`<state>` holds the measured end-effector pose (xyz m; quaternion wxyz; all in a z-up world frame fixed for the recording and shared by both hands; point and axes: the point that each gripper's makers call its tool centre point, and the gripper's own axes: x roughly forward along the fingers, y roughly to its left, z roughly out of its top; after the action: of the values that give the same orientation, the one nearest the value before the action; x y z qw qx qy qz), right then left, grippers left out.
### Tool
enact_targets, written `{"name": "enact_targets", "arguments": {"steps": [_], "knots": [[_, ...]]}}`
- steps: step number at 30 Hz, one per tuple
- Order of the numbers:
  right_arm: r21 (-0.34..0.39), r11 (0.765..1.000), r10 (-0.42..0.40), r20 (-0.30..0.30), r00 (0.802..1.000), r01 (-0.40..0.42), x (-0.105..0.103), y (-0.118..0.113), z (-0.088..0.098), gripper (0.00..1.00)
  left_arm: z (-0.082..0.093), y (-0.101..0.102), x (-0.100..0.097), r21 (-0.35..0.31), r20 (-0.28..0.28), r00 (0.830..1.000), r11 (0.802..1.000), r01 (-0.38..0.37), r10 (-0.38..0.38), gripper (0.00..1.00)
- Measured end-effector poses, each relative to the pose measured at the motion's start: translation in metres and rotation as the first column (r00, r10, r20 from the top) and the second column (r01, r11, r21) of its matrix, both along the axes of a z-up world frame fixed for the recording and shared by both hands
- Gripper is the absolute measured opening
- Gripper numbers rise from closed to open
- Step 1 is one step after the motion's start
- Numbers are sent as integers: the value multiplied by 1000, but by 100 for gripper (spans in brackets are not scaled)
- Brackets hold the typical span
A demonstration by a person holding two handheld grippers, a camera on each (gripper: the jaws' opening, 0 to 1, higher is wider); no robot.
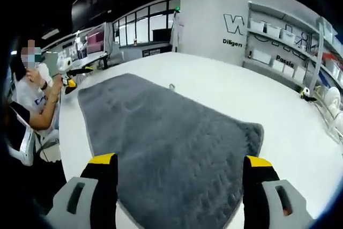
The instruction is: Open the folded towel by lifting each exposed corner and separating the folded layers until the towel lies flat within the target outline without major curled edges
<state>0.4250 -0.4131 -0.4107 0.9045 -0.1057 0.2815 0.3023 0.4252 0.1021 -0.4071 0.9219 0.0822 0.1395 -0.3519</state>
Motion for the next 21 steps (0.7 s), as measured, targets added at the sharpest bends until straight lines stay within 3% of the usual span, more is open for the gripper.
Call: {"name": "enact_targets", "arguments": {"steps": [9,14,21], "knots": [[5,1000,-27,16,1000,26,35,12,3,96,8,0,43,45,9,1000,999,-30,29,99],[3,999,-52,34,998,52,38,29,-2,93,10,8,73,11,3,997,997,-83,83,98],[35,987,-156,55,986,155,64,28,-16,78,-1,19,115,22,-11,986,986,-168,168,90]]}}
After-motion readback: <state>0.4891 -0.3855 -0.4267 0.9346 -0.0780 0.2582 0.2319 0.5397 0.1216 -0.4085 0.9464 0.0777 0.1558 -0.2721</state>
